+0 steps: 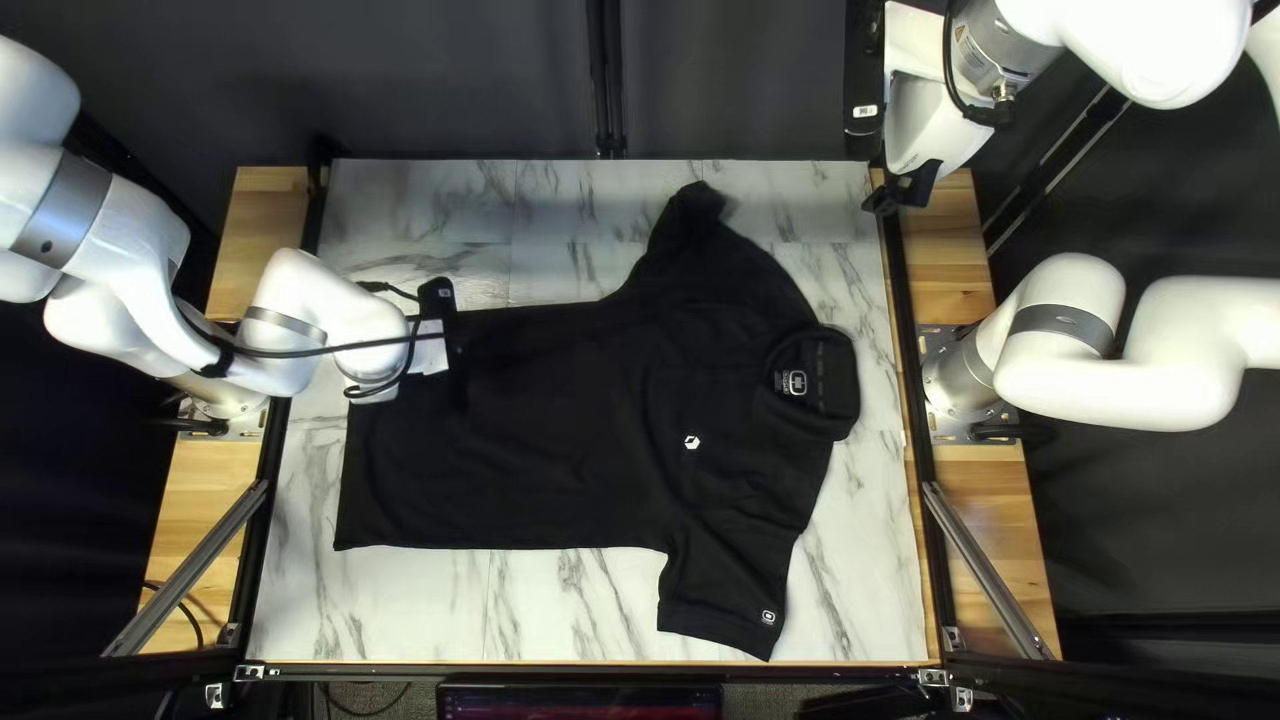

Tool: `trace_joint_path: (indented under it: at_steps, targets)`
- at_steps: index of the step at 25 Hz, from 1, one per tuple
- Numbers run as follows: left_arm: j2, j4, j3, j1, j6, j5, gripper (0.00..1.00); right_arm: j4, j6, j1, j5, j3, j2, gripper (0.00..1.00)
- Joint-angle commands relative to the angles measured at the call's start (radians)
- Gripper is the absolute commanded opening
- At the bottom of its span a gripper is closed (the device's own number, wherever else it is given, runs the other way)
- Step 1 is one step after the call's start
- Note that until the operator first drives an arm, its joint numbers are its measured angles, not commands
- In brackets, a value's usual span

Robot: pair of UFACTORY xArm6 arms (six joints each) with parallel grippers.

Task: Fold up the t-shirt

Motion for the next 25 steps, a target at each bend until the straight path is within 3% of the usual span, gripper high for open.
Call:
trace_joint_path:
  at_steps: [1,6,10,22,23,24,25]
  targets:
    - [-0.031,0.013,-0.024,0.006,0.031,0.063,0.00,0.000,0.000,0.000,0.000,0.000,0.000,1.00]
    - [-0.074,0.033,-0.035,0.015,0.044,0.131,0.00,0.000,0.000,0.000,0.000,0.000,0.000,1.00]
    - [-0.089,0.026,0.017,-0.022,0.022,0.104,0.00,0.000,0.000,0.000,0.000,0.000,0.000,1.00]
    - [0.084,-0.014,-0.012,-0.140,0.102,-0.029,0.01,0.000,0.000,0.000,0.000,0.000,0.000,1.00]
    - [0.092,-0.019,-0.012,-0.143,0.122,-0.037,0.07,0.000,0.000,0.000,0.000,0.000,0.000,1.00]
    - [0.095,-0.021,-0.012,-0.143,0.135,-0.040,0.61,0.000,0.000,0.000,0.000,0.000,0.000,1.00]
    - [0.099,-0.029,-0.016,-0.146,0.164,-0.041,0.92,0.000,0.000,0.000,0.000,0.000,0.000,1.00]
